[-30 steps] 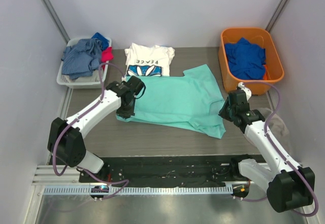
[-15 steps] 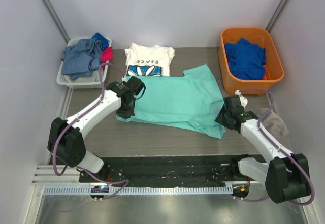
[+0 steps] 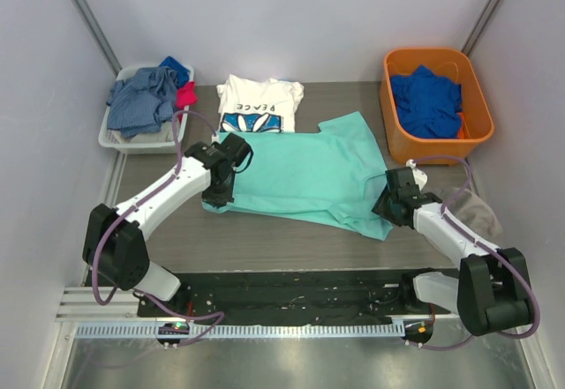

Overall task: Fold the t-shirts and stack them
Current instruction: Flatten the tshirt out

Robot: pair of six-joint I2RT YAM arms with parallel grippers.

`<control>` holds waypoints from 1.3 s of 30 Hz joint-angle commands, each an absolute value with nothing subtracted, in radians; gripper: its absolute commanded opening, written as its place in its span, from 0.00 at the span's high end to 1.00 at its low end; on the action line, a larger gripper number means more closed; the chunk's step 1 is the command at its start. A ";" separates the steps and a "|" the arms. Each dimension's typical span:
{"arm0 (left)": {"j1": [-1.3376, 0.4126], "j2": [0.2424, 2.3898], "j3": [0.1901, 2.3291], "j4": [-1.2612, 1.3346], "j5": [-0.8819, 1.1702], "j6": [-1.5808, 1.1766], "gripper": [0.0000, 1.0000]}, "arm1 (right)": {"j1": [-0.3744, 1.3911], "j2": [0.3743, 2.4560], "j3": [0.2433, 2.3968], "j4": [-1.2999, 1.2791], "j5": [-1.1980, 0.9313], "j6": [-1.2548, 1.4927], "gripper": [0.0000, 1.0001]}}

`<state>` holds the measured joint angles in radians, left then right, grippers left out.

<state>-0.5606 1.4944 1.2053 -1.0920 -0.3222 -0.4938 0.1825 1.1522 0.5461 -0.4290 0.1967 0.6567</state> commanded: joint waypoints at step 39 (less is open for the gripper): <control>-0.554 1.483 1.215 -1.103 -0.319 -0.509 1.00 | 0.146 1.088 0.686 -0.483 0.213 0.588 0.99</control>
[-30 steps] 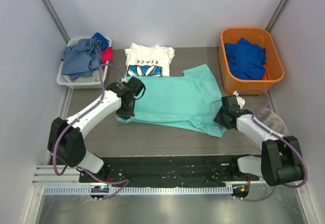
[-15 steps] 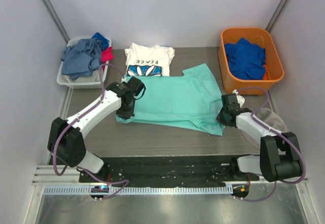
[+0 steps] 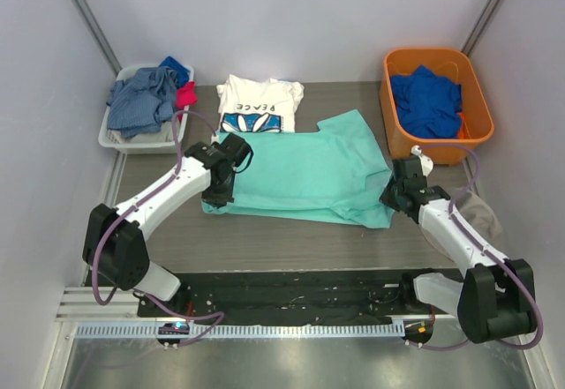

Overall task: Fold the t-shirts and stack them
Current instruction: Flatten the tshirt out

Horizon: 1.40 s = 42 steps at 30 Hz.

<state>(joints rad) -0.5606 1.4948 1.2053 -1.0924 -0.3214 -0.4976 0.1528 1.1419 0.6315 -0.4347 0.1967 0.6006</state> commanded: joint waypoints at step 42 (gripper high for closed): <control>-0.555 1.454 1.197 -1.117 -0.325 -0.508 1.00 | 0.132 1.200 0.563 -0.347 0.233 0.607 0.53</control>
